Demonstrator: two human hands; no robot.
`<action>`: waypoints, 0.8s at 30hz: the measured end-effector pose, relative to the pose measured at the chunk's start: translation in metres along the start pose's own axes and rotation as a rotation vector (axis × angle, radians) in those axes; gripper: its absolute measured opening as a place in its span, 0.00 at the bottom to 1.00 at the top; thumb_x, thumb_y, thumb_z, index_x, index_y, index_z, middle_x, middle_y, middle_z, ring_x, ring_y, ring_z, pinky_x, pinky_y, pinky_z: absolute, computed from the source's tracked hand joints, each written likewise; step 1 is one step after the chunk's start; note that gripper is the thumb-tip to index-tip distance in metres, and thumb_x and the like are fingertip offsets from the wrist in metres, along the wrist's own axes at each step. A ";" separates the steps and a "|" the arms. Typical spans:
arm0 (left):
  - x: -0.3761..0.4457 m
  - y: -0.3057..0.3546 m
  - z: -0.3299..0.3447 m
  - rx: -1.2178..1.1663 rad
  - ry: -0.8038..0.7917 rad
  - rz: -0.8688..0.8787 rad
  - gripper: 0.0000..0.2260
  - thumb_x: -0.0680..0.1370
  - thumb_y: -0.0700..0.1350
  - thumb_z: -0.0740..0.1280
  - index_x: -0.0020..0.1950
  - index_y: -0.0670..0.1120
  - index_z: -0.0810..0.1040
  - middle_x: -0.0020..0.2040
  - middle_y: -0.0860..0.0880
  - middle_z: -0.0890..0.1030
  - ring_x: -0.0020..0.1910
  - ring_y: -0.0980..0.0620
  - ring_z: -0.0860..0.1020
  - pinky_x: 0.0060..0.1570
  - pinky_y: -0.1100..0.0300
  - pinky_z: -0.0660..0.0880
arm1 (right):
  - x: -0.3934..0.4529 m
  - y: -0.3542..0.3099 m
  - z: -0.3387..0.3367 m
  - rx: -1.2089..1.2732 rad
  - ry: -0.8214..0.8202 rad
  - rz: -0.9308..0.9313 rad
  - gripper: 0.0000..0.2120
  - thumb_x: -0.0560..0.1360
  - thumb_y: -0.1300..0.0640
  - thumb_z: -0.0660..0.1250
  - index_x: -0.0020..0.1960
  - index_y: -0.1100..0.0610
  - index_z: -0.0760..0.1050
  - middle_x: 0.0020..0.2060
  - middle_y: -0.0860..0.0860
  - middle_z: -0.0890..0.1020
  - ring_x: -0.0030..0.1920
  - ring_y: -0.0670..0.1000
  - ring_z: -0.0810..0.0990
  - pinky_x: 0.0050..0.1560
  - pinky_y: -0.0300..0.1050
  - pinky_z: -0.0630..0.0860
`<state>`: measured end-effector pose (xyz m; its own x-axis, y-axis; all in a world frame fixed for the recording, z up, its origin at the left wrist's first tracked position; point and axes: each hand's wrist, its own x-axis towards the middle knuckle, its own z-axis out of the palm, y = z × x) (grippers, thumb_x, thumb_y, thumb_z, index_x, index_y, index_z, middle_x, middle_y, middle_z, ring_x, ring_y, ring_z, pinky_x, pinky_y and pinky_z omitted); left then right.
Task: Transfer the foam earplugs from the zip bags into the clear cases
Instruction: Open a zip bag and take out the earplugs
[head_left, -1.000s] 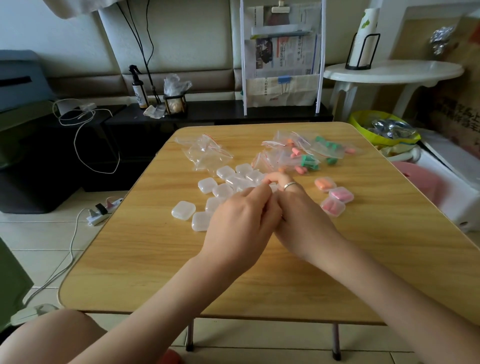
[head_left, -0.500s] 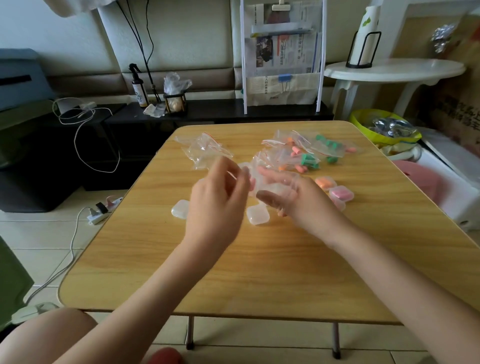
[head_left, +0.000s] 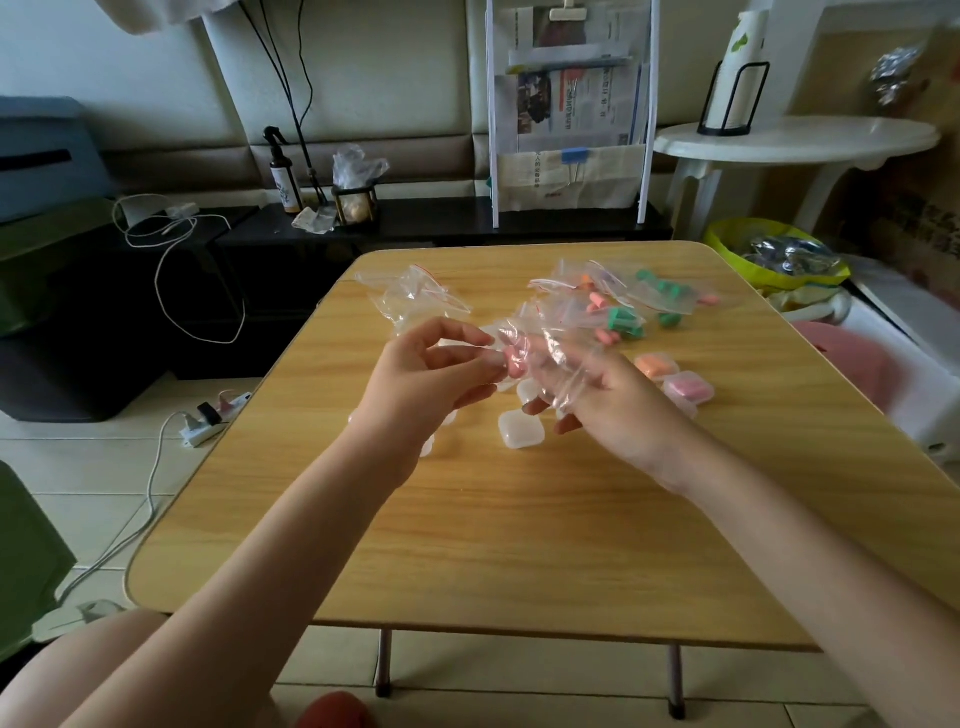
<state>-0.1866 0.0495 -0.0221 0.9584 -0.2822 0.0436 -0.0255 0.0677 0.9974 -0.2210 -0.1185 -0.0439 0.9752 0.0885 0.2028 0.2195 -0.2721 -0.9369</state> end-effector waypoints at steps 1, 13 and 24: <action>0.000 0.000 0.000 0.001 0.004 0.016 0.06 0.73 0.33 0.70 0.44 0.43 0.76 0.40 0.44 0.82 0.39 0.52 0.81 0.43 0.64 0.78 | 0.000 0.001 0.001 0.012 -0.004 0.020 0.15 0.76 0.42 0.58 0.60 0.42 0.74 0.53 0.42 0.78 0.53 0.47 0.81 0.48 0.42 0.76; 0.005 -0.002 0.003 -0.535 -0.043 -0.219 0.06 0.77 0.29 0.62 0.44 0.39 0.72 0.39 0.43 0.78 0.36 0.51 0.83 0.40 0.63 0.80 | 0.000 0.000 0.000 0.057 0.093 -0.125 0.14 0.77 0.68 0.65 0.53 0.49 0.78 0.39 0.38 0.83 0.43 0.37 0.81 0.38 0.29 0.73; 0.001 -0.002 0.009 -0.492 -0.221 -0.293 0.08 0.69 0.37 0.68 0.46 0.37 0.75 0.37 0.44 0.81 0.36 0.51 0.82 0.38 0.62 0.80 | -0.001 -0.005 0.005 0.037 0.051 -0.226 0.02 0.79 0.61 0.61 0.48 0.57 0.71 0.38 0.40 0.79 0.41 0.42 0.77 0.41 0.37 0.75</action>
<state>-0.1877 0.0409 -0.0237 0.8224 -0.5444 -0.1651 0.4151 0.3758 0.8285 -0.2234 -0.1126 -0.0410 0.9018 0.0946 0.4218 0.4322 -0.2154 -0.8757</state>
